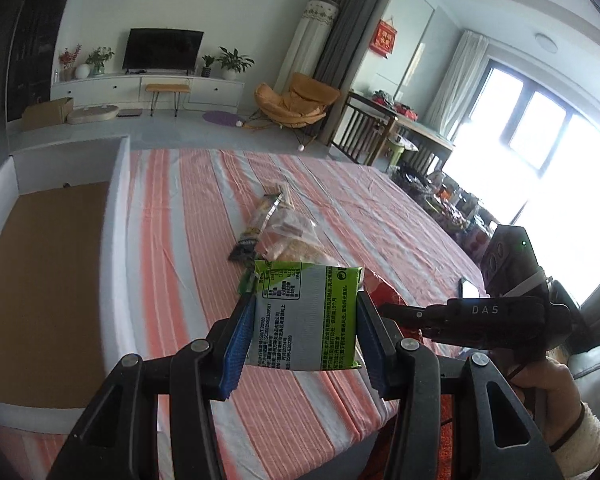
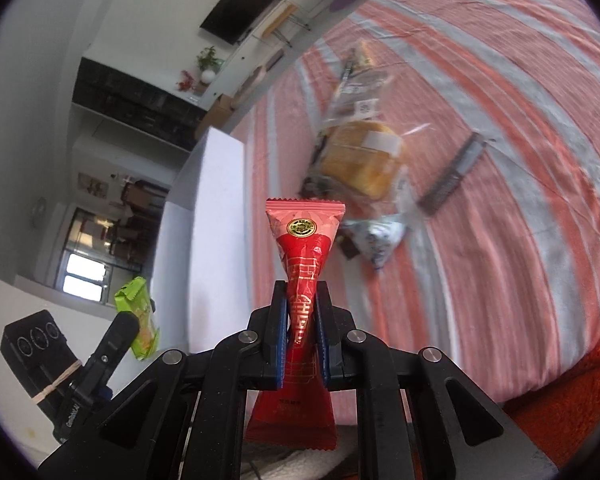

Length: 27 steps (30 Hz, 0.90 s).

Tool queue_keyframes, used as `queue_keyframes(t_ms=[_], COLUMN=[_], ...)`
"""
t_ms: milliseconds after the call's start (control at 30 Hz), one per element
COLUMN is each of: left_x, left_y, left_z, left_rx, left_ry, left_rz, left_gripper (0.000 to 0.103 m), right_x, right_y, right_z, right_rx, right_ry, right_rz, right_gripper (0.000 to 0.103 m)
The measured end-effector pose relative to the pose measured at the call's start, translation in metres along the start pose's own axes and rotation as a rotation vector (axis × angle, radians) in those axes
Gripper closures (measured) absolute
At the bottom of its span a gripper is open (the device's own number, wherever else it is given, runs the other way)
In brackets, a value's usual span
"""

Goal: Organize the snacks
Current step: 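Carry both packets over the cardboard box and open both tools to drop them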

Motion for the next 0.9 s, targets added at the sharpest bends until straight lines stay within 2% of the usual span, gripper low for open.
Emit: queue_keyframes(t_ms=[133, 233, 333, 467, 500, 533, 567, 633, 667, 800, 900], left_x=[0.039, 0.085, 0.139, 0.209, 0.225, 0.240, 0.252, 0.266, 0.268, 0.258, 0.224], left_y=[0.035, 0.055, 0.069, 0.069, 0.067, 0.063, 0.056, 0.046, 0.041, 0.031, 0.032], left_z=[-0.042, -0.066, -0.082, -0.080, -0.075, -0.069, -0.061, -0.047, -0.042, -0.026, -0.017], left_rx=[-0.102, -0.163, -0.191, -0.191, -0.178, -0.150, -0.116, -0.073, -0.064, -0.066, -0.120], left_ry=[0.088, 0.216, 0.336, 0.506, 0.561, 0.632, 0.694, 0.750, 0.764, 0.721, 0.648], left_rz=[-0.033, -0.063, -0.123, -0.197, -0.204, -0.204, -0.202, -0.194, -0.188, -0.152, -0.093], left_gripper=[0.054, 0.054, 0.054, 0.054, 0.053, 0.046, 0.029, 0.012, 0.012, 0.012, 0.012], right_x=[0.068, 0.125, 0.173, 0.209, 0.211, 0.210, 0.204, 0.189, 0.179, 0.131, 0.077], right_y=[0.020, 0.035, 0.042, 0.045, 0.045, 0.044, 0.043, 0.041, 0.040, 0.035, 0.019], right_z=[0.018, 0.043, 0.077, 0.132, 0.146, 0.157, 0.168, 0.172, 0.170, 0.144, 0.115], right_rx=[0.008, 0.022, 0.038, 0.074, 0.082, 0.094, 0.112, 0.117, 0.103, 0.031, 0.007], right_ry=[0.096, 0.138, 0.149, 0.176, 0.182, 0.171, 0.151, 0.129, 0.111, -0.072, -0.214], right_rz=[-0.089, -0.192, -0.291, -0.341, -0.336, -0.328, -0.314, -0.276, -0.277, -0.401, -0.446], right_gripper=[0.090, 0.090, 0.090, 0.088, 0.085, 0.081, 0.068, 0.043, 0.043, 0.041, 0.037])
Point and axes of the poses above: each gripper's, at about its wrist camera, not at the fingertips, and z roughly the way its jaws point, x to its left, y to its top, the point moved 6 cm from there along z, roughly the way its jaws point, and after that the axes turned 10 degrees about -z, right-handed, at the moved point
